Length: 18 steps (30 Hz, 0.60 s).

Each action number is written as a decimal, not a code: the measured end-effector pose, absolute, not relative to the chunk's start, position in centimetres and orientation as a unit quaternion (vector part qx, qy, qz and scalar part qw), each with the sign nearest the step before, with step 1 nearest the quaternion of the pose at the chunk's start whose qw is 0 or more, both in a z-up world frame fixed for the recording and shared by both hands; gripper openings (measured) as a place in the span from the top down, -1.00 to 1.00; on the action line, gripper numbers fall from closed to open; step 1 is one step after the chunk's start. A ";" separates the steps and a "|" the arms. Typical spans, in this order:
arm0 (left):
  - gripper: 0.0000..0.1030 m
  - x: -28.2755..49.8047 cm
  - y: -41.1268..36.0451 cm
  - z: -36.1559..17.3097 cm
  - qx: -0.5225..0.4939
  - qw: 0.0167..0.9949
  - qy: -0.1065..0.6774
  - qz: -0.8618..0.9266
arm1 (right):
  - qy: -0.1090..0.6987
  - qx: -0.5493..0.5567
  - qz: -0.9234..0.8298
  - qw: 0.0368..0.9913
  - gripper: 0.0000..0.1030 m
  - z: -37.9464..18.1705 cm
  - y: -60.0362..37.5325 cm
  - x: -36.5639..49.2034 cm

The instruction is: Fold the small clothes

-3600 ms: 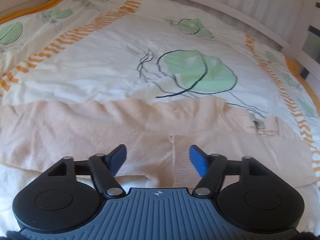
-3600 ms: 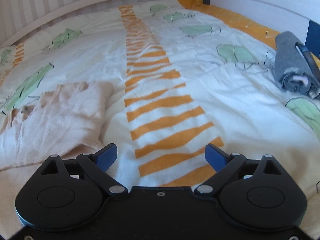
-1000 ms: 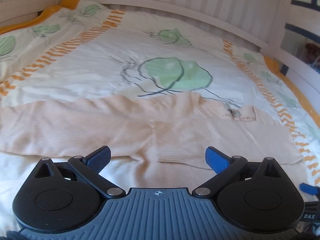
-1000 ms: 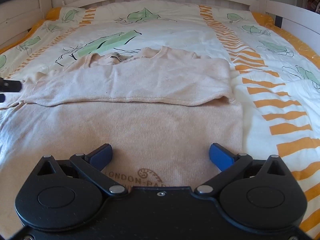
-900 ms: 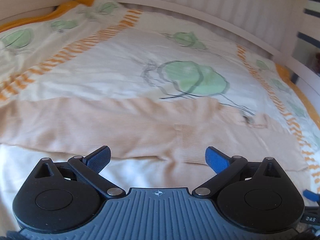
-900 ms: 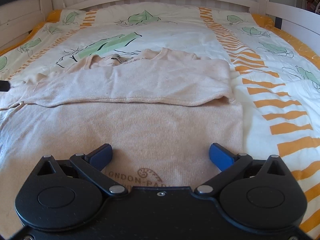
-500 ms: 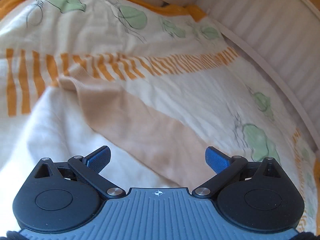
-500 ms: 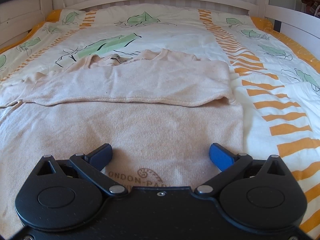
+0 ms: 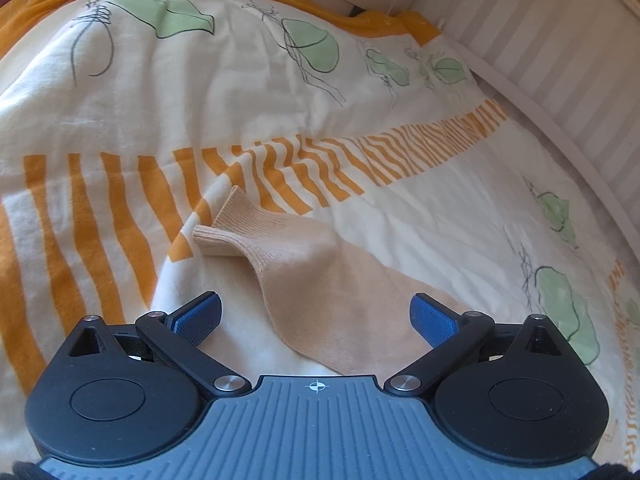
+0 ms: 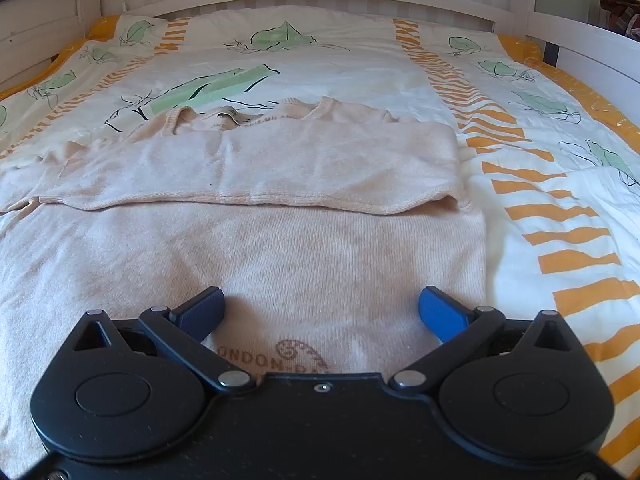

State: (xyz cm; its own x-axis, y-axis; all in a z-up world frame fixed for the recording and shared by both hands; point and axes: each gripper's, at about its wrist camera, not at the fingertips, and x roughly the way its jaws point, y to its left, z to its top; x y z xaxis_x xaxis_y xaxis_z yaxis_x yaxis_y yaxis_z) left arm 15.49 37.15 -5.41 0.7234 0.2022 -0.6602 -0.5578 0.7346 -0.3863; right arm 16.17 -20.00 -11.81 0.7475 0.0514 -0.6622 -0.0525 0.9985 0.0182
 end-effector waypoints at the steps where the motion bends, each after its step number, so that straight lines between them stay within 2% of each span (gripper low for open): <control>1: -0.97 15.7 37.3 -5.5 -0.292 0.882 0.303 0.211 | 0.354 -0.001 0.028 0.935 -1.00 -11.8 -20.0 16.2; 3: -0.95 16.3 37.6 -5.9 -0.291 0.885 0.301 0.205 | 0.354 -0.001 0.028 0.935 -1.00 -11.8 -20.0 16.2; 4: -0.86 16.5 37.8 -6.1 -0.292 0.884 0.301 0.205 | 0.354 -0.001 0.028 0.935 -1.00 -11.8 -20.0 16.2; 5: -0.52 16.8 38.0 -6.2 -0.295 0.882 0.303 0.208 | 0.354 -0.001 0.028 0.935 -1.00 -11.8 -20.0 16.2; 6: -0.36 17.0 38.1 -6.3 -0.295 0.878 0.308 0.215 | 0.354 -0.001 0.028 0.935 -1.00 -11.8 -20.0 16.2; 7: -0.09 17.3 38.3 -6.4 -0.293 0.875 0.314 0.222 | 0.354 -0.001 0.028 0.935 -1.00 -11.8 -20.0 16.2; 8: 0.04 17.5 38.4 -6.4 -0.291 0.874 0.317 0.225 | 0.353 -0.001 0.028 0.935 -1.00 -11.8 -20.0 16.2; 9: 0.33 17.6 38.5 -6.4 -0.291 0.874 0.318 0.224 | 0.353 0.000 0.028 0.935 -1.00 -11.8 -20.0 16.2; 10: 0.73 17.7 38.5 -6.4 -0.292 0.875 0.316 0.223 | 0.352 0.000 0.028 0.936 -1.00 -11.8 -20.0 16.2; 11: 0.92 17.7 38.4 -6.2 -0.289 0.877 0.313 0.222 | 0.351 0.000 0.028 0.936 -1.00 -11.8 -20.0 16.2; 18: 0.92 18.1 34.0 -1.3 -0.229 0.918 0.270 0.178 | 0.345 0.003 0.030 0.938 -1.00 -11.9 -20.2 16.1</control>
State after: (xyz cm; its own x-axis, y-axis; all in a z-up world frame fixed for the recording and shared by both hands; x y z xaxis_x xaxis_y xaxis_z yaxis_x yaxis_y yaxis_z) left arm 18.06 33.98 -1.32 0.7914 0.2033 -0.5766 -0.4503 0.8316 -0.3249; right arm 16.12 -20.15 -11.94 0.7595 0.0575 -0.6479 -0.0532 0.9982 0.0263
